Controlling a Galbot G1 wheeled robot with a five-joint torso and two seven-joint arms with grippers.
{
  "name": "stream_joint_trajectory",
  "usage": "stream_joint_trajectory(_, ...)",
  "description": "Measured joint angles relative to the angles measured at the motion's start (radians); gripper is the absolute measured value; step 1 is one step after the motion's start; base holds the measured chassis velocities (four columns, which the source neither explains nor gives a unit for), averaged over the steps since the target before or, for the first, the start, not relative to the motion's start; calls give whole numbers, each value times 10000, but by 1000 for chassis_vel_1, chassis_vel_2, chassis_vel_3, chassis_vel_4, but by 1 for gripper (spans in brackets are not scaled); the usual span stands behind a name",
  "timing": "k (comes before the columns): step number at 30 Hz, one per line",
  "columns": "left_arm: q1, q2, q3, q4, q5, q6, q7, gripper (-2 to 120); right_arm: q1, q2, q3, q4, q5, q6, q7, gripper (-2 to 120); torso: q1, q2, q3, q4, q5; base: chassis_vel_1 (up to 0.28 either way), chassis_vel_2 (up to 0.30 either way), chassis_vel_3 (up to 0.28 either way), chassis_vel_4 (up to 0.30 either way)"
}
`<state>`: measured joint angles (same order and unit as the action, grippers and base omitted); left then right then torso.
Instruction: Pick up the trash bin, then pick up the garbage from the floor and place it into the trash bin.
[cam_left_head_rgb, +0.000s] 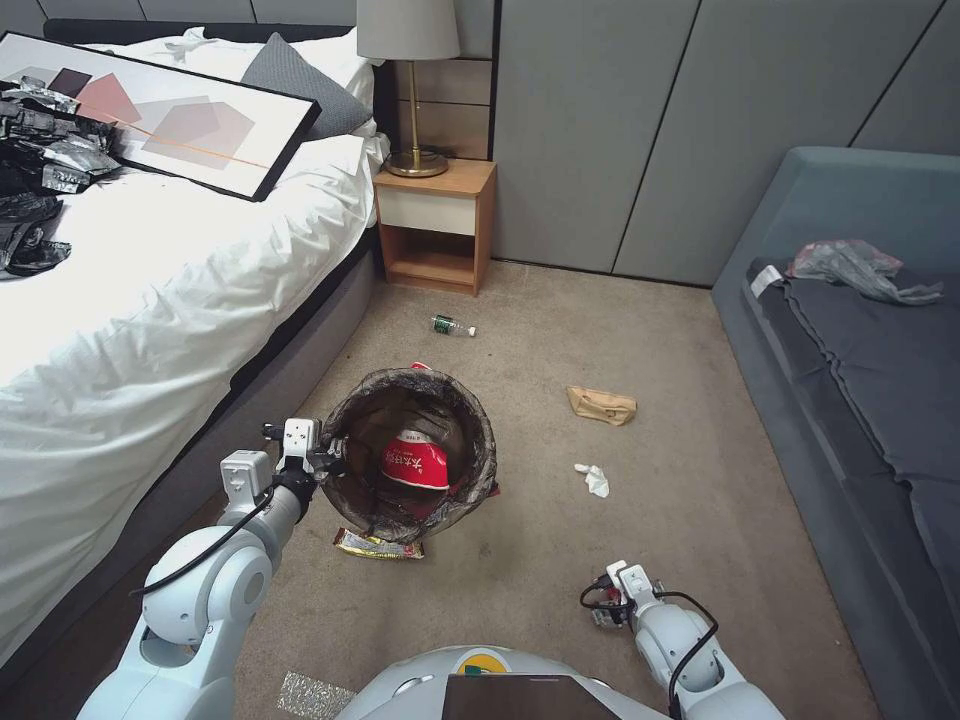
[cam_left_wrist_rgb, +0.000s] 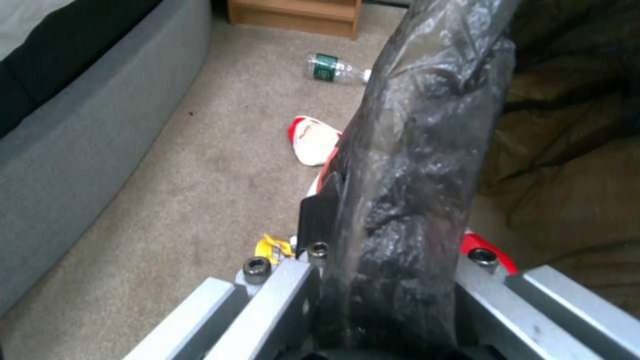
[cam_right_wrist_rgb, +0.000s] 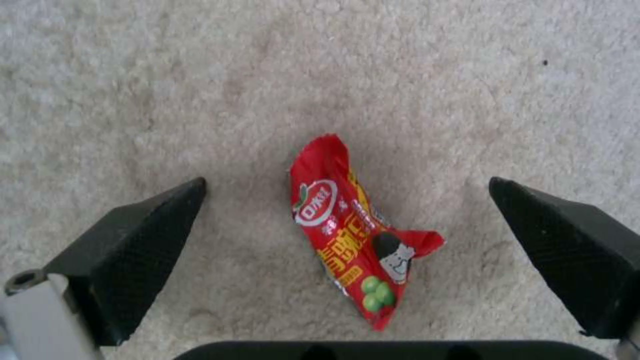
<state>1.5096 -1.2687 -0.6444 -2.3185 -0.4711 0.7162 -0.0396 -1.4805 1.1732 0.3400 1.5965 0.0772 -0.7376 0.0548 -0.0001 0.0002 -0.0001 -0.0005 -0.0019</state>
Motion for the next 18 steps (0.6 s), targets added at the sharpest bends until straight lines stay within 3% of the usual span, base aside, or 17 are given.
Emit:
stream_joint_trajectory(14, -35, -13, -3, -3, 24, -2, 5, 0, 49, 235, -35, -295, 398, 43, -6, 100, -1, 4, -2, 0, -5, 0, 0, 0, 0)
stream_joint_trajectory(18, -27, 0, -34, -19, 23, -2, 5, 0, -13, 209, -35, -284, 408, 52, -1, 100, -1, 4, -1, 6, 11, 0, 0, 0, 0)
